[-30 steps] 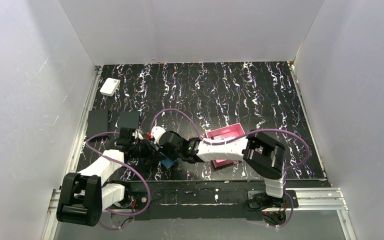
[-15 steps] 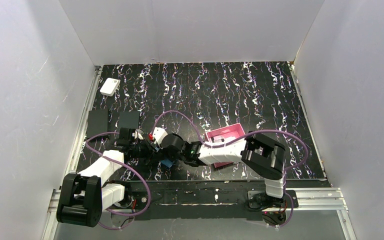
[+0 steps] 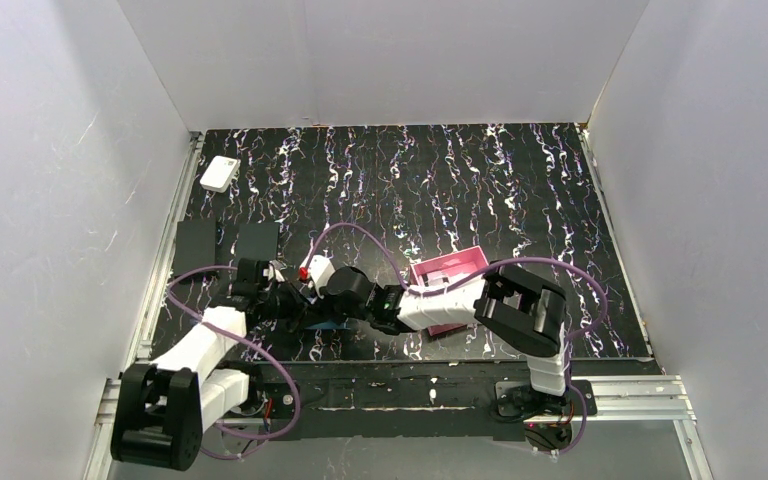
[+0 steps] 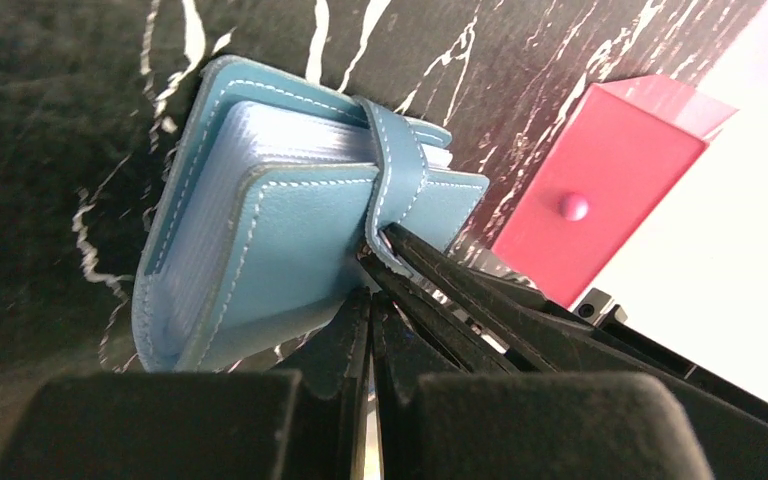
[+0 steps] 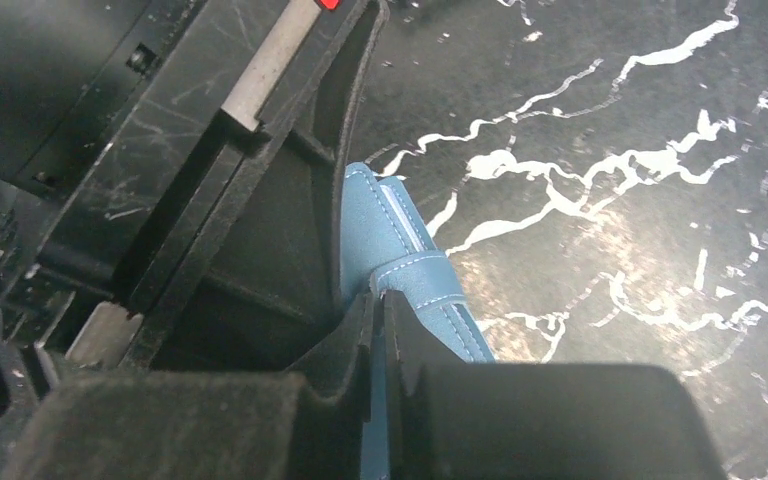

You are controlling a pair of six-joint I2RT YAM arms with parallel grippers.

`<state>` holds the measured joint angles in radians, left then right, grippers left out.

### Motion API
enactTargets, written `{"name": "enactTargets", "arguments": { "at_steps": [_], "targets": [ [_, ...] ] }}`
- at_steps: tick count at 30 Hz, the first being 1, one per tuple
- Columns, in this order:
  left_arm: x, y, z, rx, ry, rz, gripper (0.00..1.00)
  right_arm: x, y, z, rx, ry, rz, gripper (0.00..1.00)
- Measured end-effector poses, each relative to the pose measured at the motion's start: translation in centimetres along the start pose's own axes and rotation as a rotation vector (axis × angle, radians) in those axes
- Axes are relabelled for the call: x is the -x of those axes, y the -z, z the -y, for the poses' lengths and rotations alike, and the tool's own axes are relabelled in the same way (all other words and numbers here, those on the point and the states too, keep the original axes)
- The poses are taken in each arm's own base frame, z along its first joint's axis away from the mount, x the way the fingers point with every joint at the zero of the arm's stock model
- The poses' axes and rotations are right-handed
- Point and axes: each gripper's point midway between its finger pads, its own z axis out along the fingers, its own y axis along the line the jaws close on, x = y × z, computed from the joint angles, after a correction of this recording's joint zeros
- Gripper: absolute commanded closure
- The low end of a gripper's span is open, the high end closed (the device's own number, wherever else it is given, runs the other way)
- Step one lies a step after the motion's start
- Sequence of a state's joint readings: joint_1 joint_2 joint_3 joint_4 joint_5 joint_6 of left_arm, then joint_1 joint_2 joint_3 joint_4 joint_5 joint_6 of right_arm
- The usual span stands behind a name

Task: Put the credit cards into the card holder
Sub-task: Close the card holder at the center of the board.

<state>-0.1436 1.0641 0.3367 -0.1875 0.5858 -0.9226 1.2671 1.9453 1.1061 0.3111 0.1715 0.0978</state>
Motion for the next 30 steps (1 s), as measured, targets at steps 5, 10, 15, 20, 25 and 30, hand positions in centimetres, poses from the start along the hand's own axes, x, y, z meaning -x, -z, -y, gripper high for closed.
{"name": "enactTargets", "arguments": {
  "at_steps": [5,10,15,20,25,30],
  "targets": [
    [-0.6,1.8,-0.8,0.064,-0.005,0.048,0.80,0.2,-0.4,-1.3,0.076,-0.025,0.037,0.97],
    [-0.2,4.9,0.1,0.110,-0.022,0.137,0.86,0.6,-0.5,-2.5,0.139,-0.036,0.066,0.98],
    [1.0,7.4,0.0,0.211,0.004,0.239,0.96,0.6,-0.5,-3.2,0.171,-0.035,0.078,0.99],
    [1.3,6.0,-3.1,0.323,0.106,0.216,1.00,0.6,-0.4,-3.3,0.175,-0.029,0.091,0.99],
    [1.4,3.9,-4.5,0.343,0.148,0.150,1.00,0.5,-0.2,-3.1,0.171,0.035,0.090,0.96],
    [1.3,3.4,-4.5,0.342,0.179,0.130,1.00,0.1,0.4,-3.2,0.050,0.240,0.105,0.96]
  ]
}}
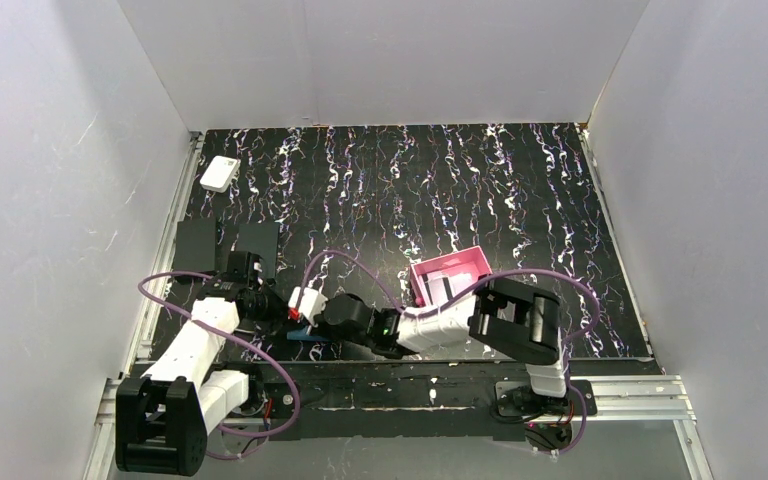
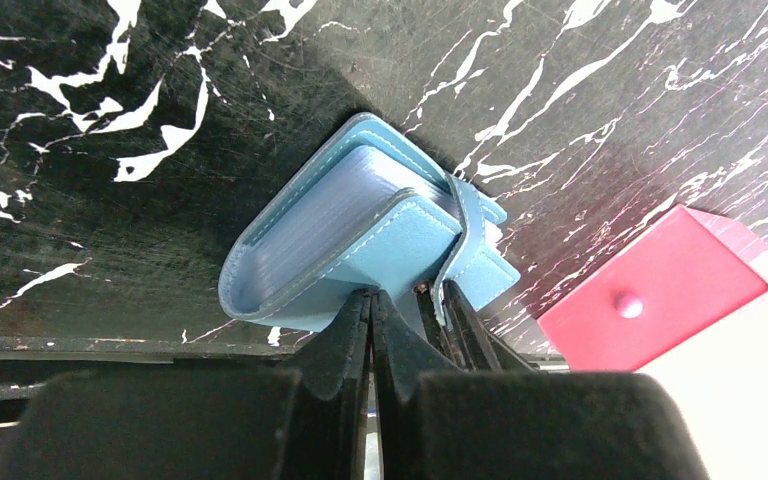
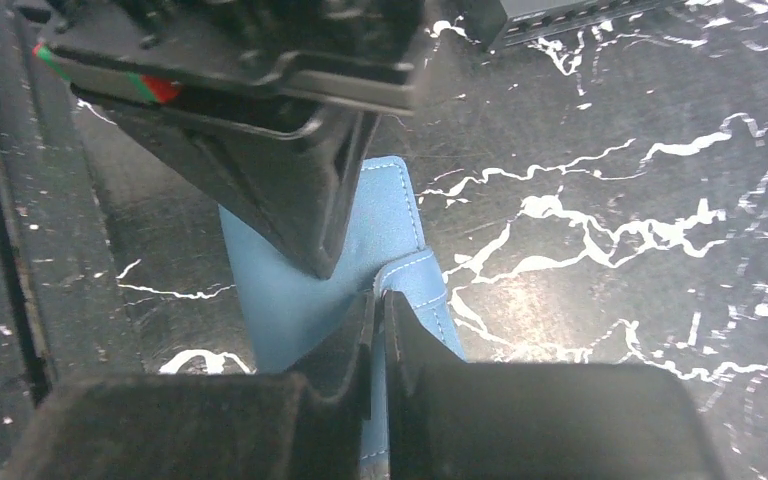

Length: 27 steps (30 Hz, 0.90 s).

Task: Put the credit cards into the card holder
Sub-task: Close the card holder at the center of the board.

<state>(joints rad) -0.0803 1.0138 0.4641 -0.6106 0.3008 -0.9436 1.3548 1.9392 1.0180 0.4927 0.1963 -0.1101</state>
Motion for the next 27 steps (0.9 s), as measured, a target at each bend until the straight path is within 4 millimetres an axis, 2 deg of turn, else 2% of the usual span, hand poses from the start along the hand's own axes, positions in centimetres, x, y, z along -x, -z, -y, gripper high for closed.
{"name": "enactTargets", "arguments": {
  "at_steps": [9,19,27],
  "targets": [
    [0.0,0.0,0.1,-0.001,-0.008,-0.015,1.00,-0.5,-0.3,-0.7,-0.218,0.250,-0.074,0.95],
    [-0.1,-0.1,0.1,-0.002,-0.026,-0.022,1.00,-0.8,-0.5,-1.2,-0.287,0.502,-0.207,0.86],
    [-0.1,-0.1,0.1,-0.003,-0.032,-0.022,1.00,-1.3,-0.7,-1.7,-0.235,0.615,-0.241,0.60]
  ]
}}
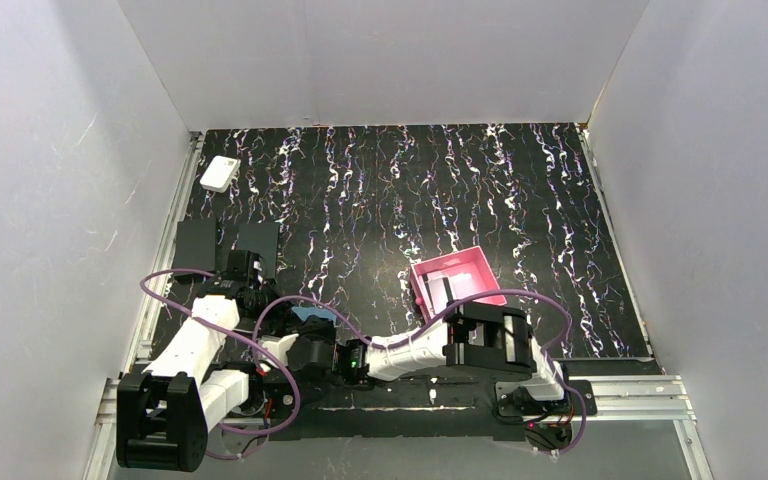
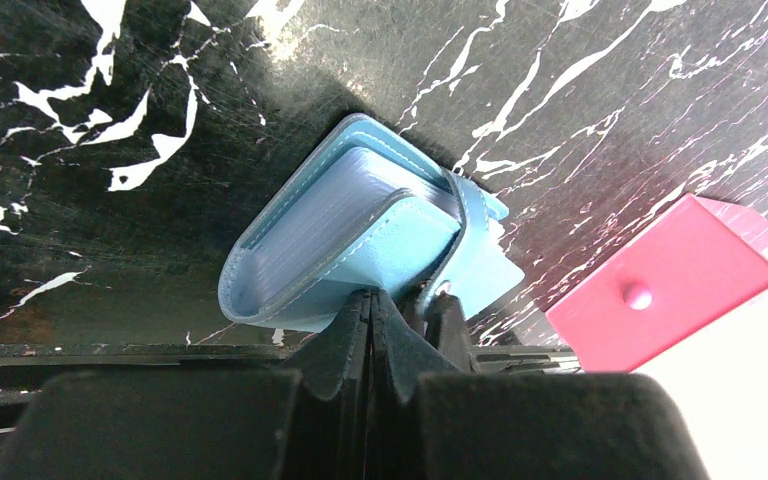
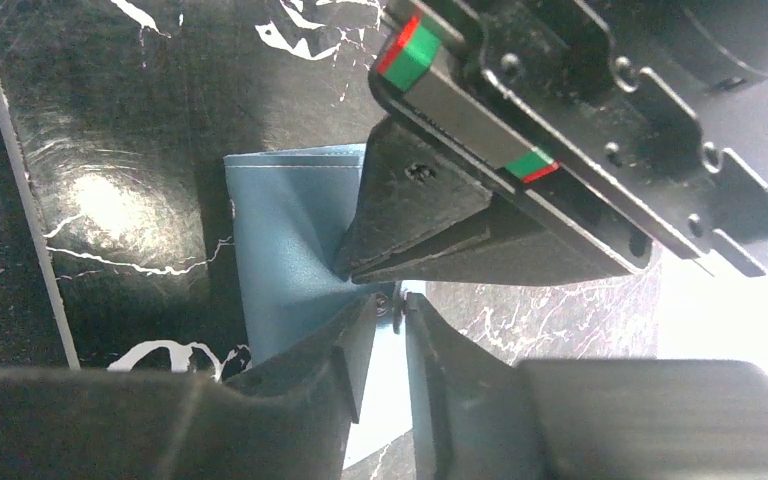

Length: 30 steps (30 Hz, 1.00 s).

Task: Put the credit cards into the card holder
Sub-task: Close the card holder at the center of the board.

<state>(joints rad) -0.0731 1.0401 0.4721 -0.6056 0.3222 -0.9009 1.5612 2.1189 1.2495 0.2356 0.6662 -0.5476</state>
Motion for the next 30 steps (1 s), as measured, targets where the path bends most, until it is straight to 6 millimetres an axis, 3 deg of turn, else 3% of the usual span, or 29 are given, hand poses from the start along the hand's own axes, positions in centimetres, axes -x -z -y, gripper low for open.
{"name": "enactTargets", "arguments": {
  "at_steps": [7,18,24,30],
  "targets": [
    [0.0,0.0,0.0,-0.001,-0.001,0.000,1.00,0.1,-0.1,0.4,0.026,0.032,0.015,0.51],
    [0.0,0.0,0.1,0.010,-0.007,-0.020,1.00,0.2,-0.2,0.6,0.097,0.048,0.030,0.48],
    [-0.1,0.0,0.2,-0.001,-0.012,-0.026,1.00,-0.2,0.2,1.7,0.242,-0.188,0.195,0.42],
    [-0.3,0.0,0.6,-0.020,-0.019,-0.042,1.00,0.0,0.7,2.0,0.309,-0.300,0.254,0.35]
  ]
}}
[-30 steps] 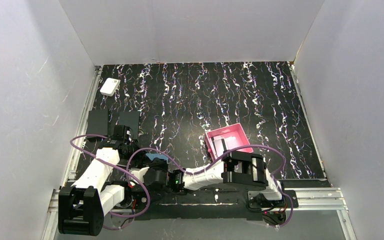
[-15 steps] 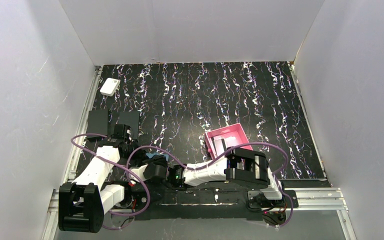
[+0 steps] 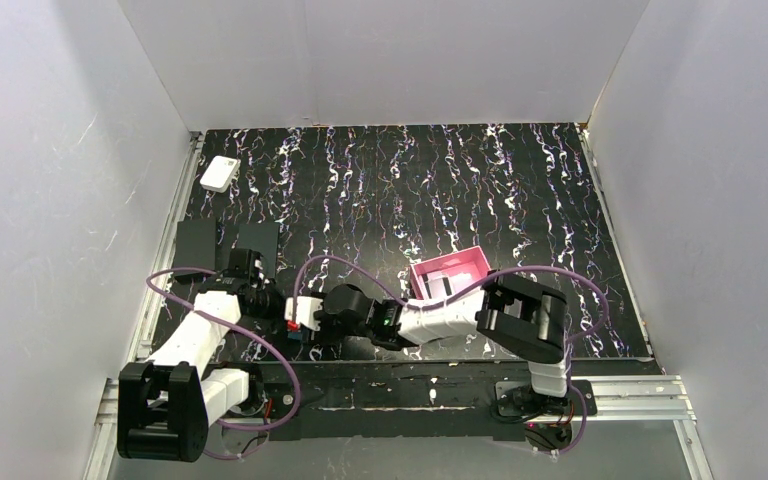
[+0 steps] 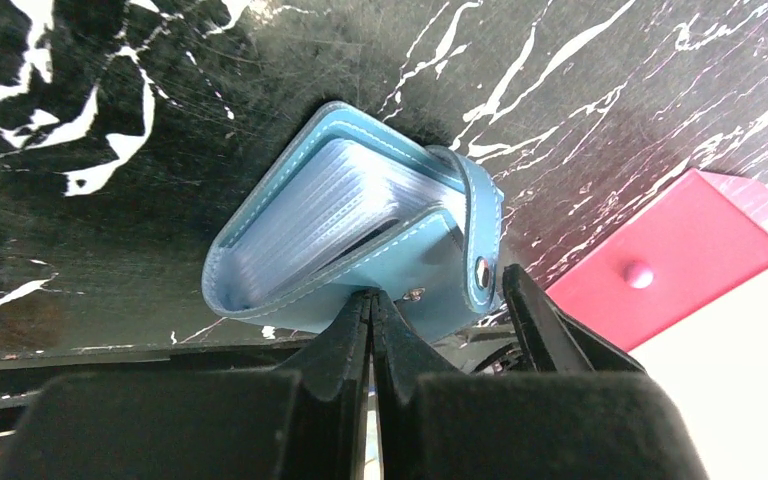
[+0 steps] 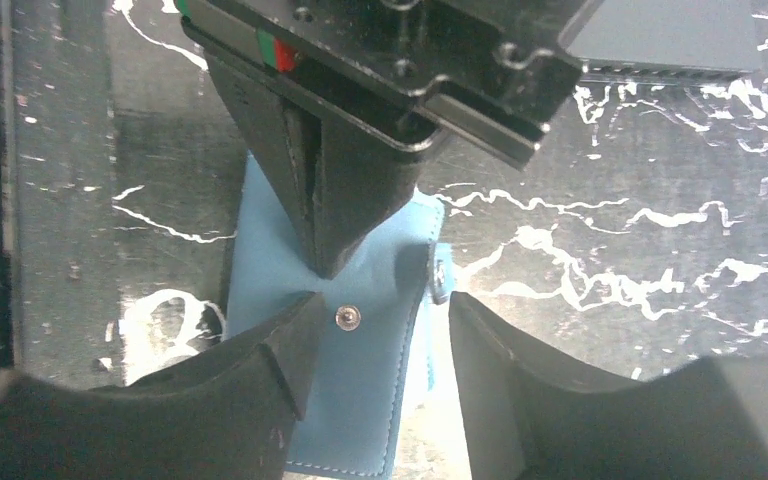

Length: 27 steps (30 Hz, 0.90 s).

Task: Put the credit cards into the card holder
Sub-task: Close the card holder at the center of the board.

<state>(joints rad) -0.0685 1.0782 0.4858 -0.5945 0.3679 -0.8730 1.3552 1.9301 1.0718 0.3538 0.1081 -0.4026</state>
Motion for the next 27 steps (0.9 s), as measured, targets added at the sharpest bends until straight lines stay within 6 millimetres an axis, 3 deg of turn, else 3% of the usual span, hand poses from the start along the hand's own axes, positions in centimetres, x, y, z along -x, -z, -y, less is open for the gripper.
{"name": "enactTargets", "arguments": {
  "at_steps": [4,7,10,14,19,24,27],
  "targets": [
    [-0.5,-0.2,0.3,-0.018,-0.005,-0.034,1.00,0.3,0.8,-0.9,0.060,-0.112,0.063,0.30],
    [-0.5,-0.3,0.8,-0.044,-0.022,-0.046,1.00,-0.1,1.8,-3.2,0.150,-0.181,0.076,0.26],
    [-0.6,-0.5,1.1,-0.063,-0.032,-0.050,1.00,-0.1,3.5,-3.8,0.200,-0.299,0.065,0.24],
    [-0.5,-0.5,1.2,-0.068,-0.033,-0.044,1.00,-1.2,6.0,-2.9,0.201,-0.464,-0.026,0.24],
    [0.0,-0.2,1.0,-0.049,-0.005,0.005,1.00,-3.4,8.7,0.7,0.134,-0.642,-0.113,0.22],
    [0.8,0.2,0.4,-0.018,0.042,0.097,1.00,-2.1,9.4,2.8,0.109,-0.637,-0.047,0.21],
    [1.1,0.4,0.1,-0.004,0.072,0.123,1.00,-1.3,8.9,3.5,0.146,-0.668,-0.043,0.23]
  ]
}}
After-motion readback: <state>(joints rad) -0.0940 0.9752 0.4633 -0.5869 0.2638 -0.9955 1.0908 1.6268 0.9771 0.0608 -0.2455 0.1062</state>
